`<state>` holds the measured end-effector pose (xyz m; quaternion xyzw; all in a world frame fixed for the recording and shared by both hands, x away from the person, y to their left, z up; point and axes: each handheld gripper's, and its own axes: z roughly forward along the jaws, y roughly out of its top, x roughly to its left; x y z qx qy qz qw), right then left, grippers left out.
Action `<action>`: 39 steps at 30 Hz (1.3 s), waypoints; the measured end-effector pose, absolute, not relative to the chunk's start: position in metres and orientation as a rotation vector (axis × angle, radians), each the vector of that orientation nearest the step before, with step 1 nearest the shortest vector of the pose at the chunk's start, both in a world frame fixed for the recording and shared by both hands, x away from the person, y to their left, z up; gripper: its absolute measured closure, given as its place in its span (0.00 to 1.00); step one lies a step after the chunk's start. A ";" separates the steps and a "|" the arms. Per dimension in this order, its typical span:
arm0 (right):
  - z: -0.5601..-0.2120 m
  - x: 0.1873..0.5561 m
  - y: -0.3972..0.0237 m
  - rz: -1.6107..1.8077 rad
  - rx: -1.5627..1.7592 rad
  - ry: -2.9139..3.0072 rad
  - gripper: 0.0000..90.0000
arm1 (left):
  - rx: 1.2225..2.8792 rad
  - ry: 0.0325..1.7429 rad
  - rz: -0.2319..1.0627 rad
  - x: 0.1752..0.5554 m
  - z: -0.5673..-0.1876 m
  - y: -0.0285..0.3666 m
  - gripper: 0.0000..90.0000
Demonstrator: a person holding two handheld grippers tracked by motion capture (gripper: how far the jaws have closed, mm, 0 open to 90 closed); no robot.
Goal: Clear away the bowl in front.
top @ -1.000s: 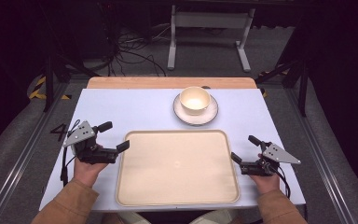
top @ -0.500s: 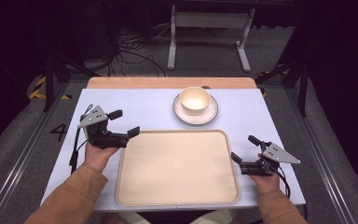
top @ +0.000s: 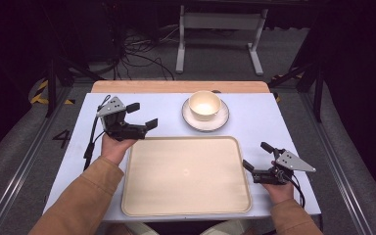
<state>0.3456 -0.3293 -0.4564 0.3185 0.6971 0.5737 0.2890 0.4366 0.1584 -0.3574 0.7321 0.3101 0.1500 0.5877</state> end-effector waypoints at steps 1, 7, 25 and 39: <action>-0.456 0.346 -0.329 1.532 0.850 1.861 0.03 | 1.706 0.723 0.353 0.439 -0.357 0.157 0.04; -0.457 0.345 -0.330 1.536 0.847 1.858 0.03 | 1.697 0.741 0.355 0.451 -0.353 0.152 0.02; -0.457 0.346 -0.330 1.540 0.851 1.858 0.03 | 1.746 0.754 0.412 0.485 -0.340 0.125 0.01; -0.457 0.345 -0.330 1.532 0.856 1.850 0.03 | 1.761 0.720 0.412 0.506 -0.334 0.102 0.02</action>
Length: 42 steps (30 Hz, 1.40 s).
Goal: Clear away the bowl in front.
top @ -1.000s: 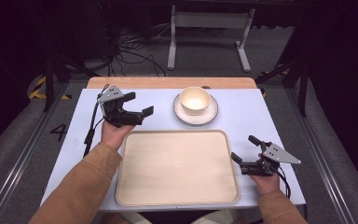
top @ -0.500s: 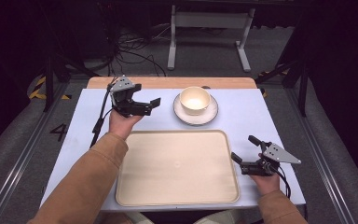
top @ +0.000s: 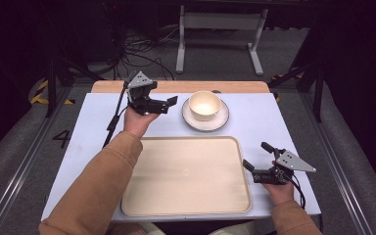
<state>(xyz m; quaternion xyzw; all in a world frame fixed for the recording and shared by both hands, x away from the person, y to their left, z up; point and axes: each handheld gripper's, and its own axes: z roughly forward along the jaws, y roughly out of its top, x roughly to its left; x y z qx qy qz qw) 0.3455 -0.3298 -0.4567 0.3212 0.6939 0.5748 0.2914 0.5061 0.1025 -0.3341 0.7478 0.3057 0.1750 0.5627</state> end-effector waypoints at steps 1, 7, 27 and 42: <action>-0.457 0.345 -0.330 1.532 0.857 1.848 0.03 | 1.763 0.717 0.415 0.508 -0.334 0.101 0.02; -0.457 0.345 -0.330 1.529 0.856 1.843 0.02 | 1.767 0.718 0.399 0.517 -0.333 0.091 0.02; -0.457 0.344 -0.331 1.539 0.864 1.822 0.02 | 1.831 0.773 0.351 0.545 -0.328 0.064 0.06; -0.457 0.343 -0.331 1.547 0.862 1.811 0.02 | 1.995 0.853 0.288 0.572 -0.344 0.032 0.10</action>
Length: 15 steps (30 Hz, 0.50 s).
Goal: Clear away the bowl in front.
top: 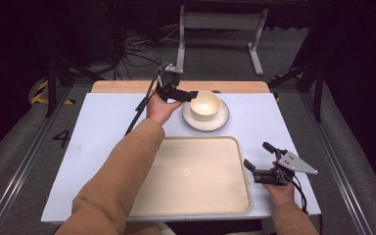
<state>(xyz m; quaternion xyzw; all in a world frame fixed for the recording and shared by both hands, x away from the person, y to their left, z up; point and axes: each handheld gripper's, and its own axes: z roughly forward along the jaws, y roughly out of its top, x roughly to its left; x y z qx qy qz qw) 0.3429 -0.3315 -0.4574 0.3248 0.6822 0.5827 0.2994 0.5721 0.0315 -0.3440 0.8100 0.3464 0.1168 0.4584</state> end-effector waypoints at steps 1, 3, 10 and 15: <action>-0.457 0.343 -0.331 1.547 0.863 1.810 0.02 | 2.009 0.870 0.263 0.576 -0.347 0.029 0.10; -0.457 0.343 -0.331 1.549 0.858 1.810 0.02 | 2.028 0.910 0.256 0.579 -0.353 0.026 0.12; -0.457 0.343 -0.331 1.548 0.856 1.810 0.02 | 2.035 1.010 0.189 0.592 -0.369 0.022 0.20; -0.457 0.343 -0.332 1.550 0.864 1.807 0.02 | 2.048 1.046 0.177 0.595 -0.378 0.020 0.23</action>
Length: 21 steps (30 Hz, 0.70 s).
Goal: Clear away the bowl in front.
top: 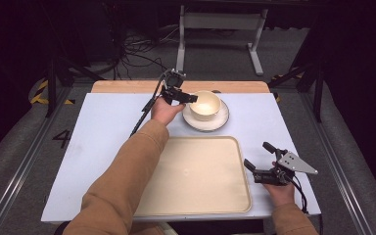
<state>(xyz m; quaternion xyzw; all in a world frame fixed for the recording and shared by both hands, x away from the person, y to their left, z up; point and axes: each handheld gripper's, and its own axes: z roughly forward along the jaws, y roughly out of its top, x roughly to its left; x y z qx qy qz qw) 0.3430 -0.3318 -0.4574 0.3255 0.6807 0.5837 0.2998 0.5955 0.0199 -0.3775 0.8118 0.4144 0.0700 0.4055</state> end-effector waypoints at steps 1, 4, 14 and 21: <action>-0.457 0.343 -0.332 1.550 0.863 1.807 0.02 | 2.050 1.043 0.165 0.596 -0.379 0.019 0.24; -0.457 0.343 -0.332 1.551 0.863 1.804 0.02 | 2.052 1.062 0.129 0.600 -0.385 0.017 0.26; -0.458 0.343 -0.333 1.560 0.866 1.798 0.02 | 2.083 1.167 0.063 0.604 -0.399 0.003 0.34; -0.458 0.343 -0.333 1.560 0.867 1.798 0.02 | 2.077 1.241 0.002 0.607 -0.403 -0.001 0.47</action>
